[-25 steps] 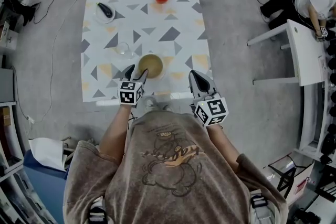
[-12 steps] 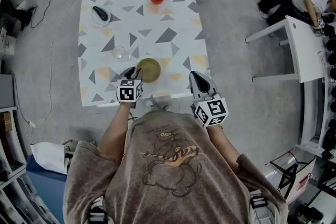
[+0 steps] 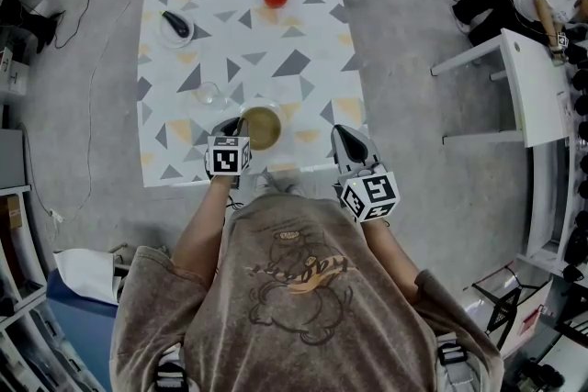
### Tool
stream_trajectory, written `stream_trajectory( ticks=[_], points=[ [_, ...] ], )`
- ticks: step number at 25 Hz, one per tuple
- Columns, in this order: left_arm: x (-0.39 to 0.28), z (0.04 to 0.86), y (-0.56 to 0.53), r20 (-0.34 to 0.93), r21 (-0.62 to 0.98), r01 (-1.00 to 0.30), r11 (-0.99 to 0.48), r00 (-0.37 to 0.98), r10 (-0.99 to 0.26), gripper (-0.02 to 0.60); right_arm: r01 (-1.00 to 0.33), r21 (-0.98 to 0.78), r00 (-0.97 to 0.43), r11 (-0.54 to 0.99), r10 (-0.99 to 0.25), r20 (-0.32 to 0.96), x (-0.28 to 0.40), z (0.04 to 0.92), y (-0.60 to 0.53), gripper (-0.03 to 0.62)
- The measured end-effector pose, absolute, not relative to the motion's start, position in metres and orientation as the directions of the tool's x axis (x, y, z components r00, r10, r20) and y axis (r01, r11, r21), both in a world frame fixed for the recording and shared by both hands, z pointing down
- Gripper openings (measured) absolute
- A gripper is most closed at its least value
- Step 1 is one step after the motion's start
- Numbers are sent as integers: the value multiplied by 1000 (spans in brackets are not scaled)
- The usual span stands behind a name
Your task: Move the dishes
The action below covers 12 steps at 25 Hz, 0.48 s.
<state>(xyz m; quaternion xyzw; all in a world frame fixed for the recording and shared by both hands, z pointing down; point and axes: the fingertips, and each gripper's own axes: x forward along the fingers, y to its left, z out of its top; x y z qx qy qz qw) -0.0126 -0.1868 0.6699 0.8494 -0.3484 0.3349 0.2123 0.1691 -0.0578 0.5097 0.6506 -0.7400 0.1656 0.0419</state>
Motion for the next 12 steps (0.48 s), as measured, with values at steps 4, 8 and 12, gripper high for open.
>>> stream_trajectory(
  ticks=[4,8,12],
  points=[
    [-12,665,-189,707,140,-738,-660,541,-455,38,-976,-191,-154,103,-949,275,168,510,-58,-3],
    [-12,656,-188,690,159,-744,-649,554,-465,34,-975,-191,-163,113,-948,272,166,509,-59,-3],
    [-13,647,-187,671,180,-751,-635,566,-479,31,-973,-192,-176,127,-948,267,163,508,-60,-3]
  ],
)
